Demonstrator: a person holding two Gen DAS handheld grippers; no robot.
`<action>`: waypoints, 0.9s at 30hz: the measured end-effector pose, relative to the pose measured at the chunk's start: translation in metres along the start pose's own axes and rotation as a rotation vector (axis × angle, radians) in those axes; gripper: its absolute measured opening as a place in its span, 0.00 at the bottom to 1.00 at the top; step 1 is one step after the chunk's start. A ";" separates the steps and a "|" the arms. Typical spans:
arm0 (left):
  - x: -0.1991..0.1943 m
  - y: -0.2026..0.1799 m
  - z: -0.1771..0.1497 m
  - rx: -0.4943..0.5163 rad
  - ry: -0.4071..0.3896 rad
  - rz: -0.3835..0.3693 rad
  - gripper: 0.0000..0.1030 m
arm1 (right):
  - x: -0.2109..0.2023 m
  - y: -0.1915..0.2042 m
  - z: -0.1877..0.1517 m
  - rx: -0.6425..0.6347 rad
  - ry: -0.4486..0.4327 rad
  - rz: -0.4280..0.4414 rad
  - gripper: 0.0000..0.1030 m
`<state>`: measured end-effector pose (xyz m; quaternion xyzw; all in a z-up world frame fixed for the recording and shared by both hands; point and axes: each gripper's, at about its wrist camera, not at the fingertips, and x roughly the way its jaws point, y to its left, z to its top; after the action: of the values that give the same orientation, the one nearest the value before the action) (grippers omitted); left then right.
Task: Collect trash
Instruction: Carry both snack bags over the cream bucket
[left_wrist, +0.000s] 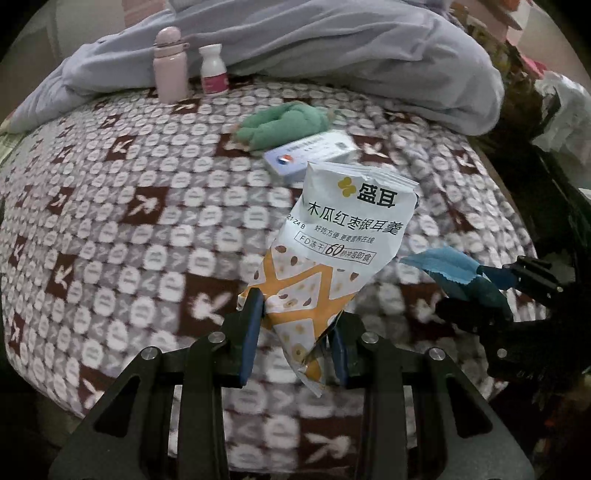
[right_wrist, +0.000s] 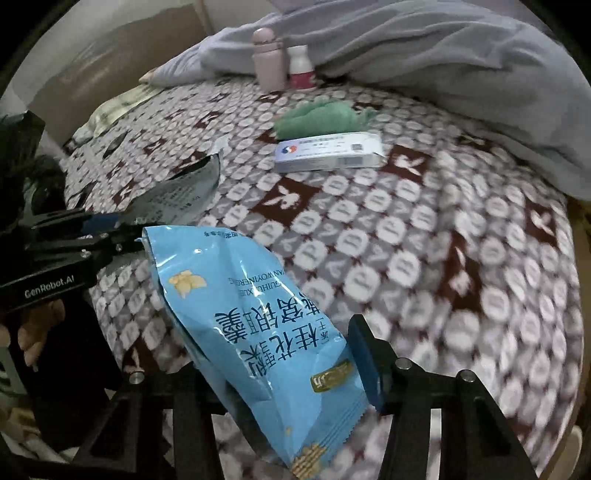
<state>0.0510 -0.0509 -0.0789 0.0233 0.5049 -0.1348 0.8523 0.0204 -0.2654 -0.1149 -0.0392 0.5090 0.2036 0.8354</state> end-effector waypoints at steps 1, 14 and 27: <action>-0.001 -0.006 -0.002 0.009 -0.002 -0.003 0.30 | -0.001 0.004 0.001 0.009 -0.004 -0.011 0.50; -0.004 -0.079 -0.005 0.093 -0.019 -0.070 0.30 | -0.048 -0.024 -0.033 0.162 -0.099 -0.103 0.50; -0.004 -0.205 0.001 0.268 -0.020 -0.206 0.30 | -0.112 -0.106 -0.104 0.372 -0.171 -0.219 0.50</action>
<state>-0.0019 -0.2471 -0.0549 0.0837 0.4735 -0.2877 0.8283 -0.0709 -0.4240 -0.0824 0.0779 0.4578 0.0169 0.8855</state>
